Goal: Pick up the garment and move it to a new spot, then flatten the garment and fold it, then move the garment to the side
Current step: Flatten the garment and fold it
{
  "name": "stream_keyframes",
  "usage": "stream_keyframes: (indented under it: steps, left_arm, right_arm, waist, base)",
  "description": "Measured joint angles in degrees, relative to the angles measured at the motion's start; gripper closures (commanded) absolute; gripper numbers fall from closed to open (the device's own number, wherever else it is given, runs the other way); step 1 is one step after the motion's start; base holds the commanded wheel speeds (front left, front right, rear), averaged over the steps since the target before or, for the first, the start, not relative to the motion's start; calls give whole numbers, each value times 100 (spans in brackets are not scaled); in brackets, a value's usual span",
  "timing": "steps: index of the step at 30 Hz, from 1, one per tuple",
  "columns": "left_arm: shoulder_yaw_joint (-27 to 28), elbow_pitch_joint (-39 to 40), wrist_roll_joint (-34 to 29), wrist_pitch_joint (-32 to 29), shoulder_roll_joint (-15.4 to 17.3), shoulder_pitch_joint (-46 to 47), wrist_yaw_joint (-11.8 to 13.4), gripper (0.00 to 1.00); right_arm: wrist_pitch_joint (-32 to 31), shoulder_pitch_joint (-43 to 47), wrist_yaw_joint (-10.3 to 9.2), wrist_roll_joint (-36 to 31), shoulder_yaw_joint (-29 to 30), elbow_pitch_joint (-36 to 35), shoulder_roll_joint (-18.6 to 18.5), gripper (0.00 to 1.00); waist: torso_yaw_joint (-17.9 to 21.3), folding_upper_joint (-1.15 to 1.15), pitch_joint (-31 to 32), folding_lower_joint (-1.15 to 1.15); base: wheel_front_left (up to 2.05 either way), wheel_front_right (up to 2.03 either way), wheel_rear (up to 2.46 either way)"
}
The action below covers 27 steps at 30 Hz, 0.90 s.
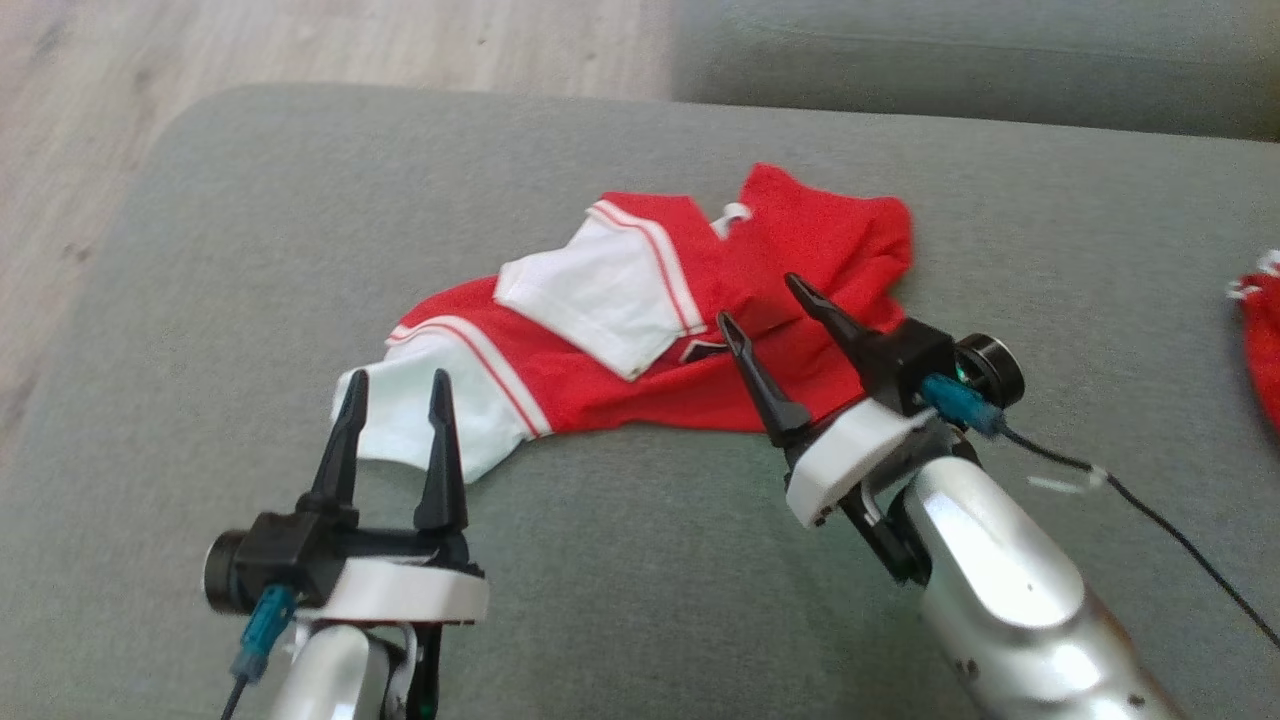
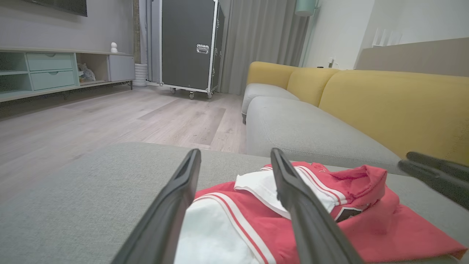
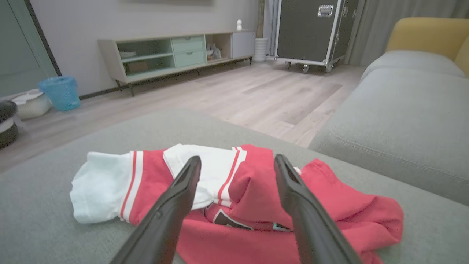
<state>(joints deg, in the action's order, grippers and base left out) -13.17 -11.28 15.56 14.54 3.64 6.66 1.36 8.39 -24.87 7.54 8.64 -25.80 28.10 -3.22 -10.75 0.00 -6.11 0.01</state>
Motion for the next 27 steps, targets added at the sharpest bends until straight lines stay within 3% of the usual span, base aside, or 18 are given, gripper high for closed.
stream_keyframes:
  steps: [9,10,11,12,21,27]
  left_arm:
    - [-157,-157,10,0,-75,238,-85,0]
    - [-169,-163,10,0,-77,245,-86,0]
    - [-178,-169,11,0,-78,246,-86,0]
    - [-191,-182,14,0,-78,246,-86,0]
    - [-486,-158,335,0,-87,296,24,0]
    - [-740,-112,519,0,-89,365,119,0]
  right_arm:
    - [-372,-942,0,-18,120,1842,-55,0]
    - [-401,-1035,0,3,115,1989,-60,11]
    - [-421,-1123,0,25,97,2124,-60,81]
    - [-419,-1204,-1,44,91,2239,-60,100]
    - [-264,-2363,0,214,283,3038,-216,100]
    - [-119,-3621,0,-47,798,3749,-682,100]
  waist:
    - [-627,0,-198,0]
    - [-691,0,-217,0]
    - [-748,0,-235,0]
    - [-803,0,-255,0]
    - [-1253,0,-431,0]
    - [-1611,0,-560,0]
  base:
    - [0,0,0]
    - [0,0,0]
    - [0,0,0]
    - [0,0,0]
    - [0,0,0]
    - [0,0,0]
